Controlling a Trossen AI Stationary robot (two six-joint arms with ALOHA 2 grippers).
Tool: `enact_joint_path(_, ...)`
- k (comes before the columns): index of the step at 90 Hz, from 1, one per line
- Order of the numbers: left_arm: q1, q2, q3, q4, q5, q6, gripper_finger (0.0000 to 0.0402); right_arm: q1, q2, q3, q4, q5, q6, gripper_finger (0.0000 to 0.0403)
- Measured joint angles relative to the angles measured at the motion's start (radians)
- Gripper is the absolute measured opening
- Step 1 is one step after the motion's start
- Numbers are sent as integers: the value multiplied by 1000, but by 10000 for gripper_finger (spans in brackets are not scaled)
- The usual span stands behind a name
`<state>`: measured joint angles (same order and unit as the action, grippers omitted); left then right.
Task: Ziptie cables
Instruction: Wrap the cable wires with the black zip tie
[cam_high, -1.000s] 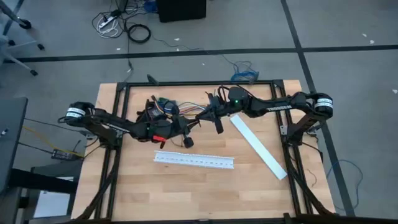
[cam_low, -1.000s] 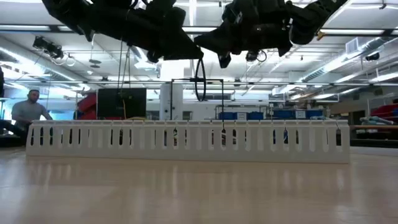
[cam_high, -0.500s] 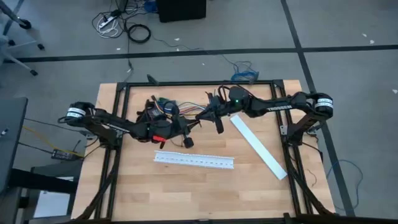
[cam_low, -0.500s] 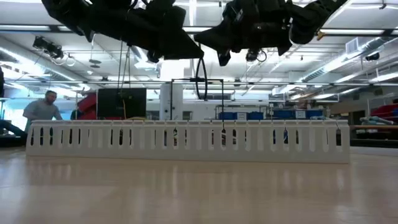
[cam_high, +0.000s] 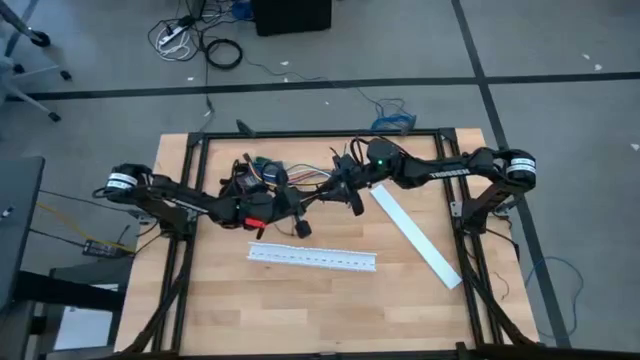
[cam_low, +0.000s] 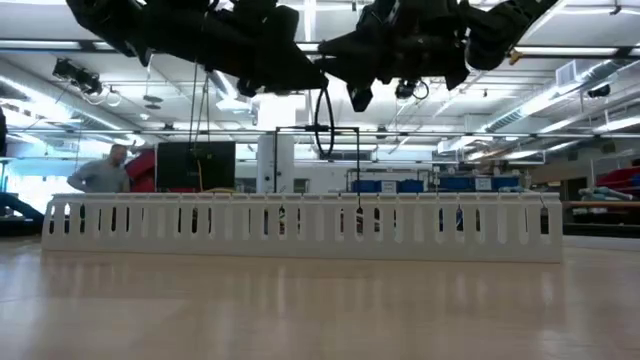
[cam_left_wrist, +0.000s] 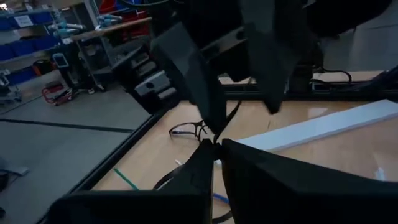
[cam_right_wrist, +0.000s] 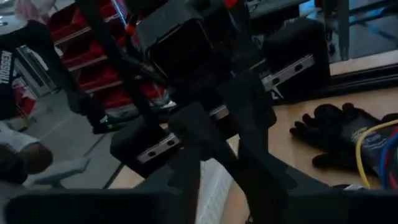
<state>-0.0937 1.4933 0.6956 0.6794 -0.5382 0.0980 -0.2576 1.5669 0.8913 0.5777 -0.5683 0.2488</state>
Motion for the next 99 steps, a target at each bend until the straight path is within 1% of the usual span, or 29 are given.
enact_joint_path(12,0,-3,0,-5,-16,-3,9,0,0,0,9,20,-52,194)
enact_joint_path(20,0,-26,0,-39,-20,-4,7,-3,1,5,28,38,-87,225)
enact_joint_path(30,0,-99,1,-131,-45,-5,2,-14,1,23,29,41,-94,254)
enact_joint_path(41,-1,-194,2,-250,-70,-11,3,-24,1,24,23,41,-96,274)
enact_joint_path(58,-1,-331,2,-459,-106,-25,3,-34,1,24,26,41,-95,284)
enact_joint_path(68,-1,-395,2,-541,-109,-47,2,-39,1,24,28,42,-95,282)
enact_joint_path(78,-1,-446,2,-620,-108,-62,2,-42,1,24,27,52,-95,279)
enact_joint_path(91,-1,-498,2,-749,-115,-127,1,-42,1,24,9,75,-96,275)
enact_joint_path(96,-1,-512,2,-784,-119,-156,1,-42,1,24,-16,81,-116,273)
enact_joint_path(99,-1,-520,2,-810,-120,-169,1,-42,1,24,-33,102,-138,271)
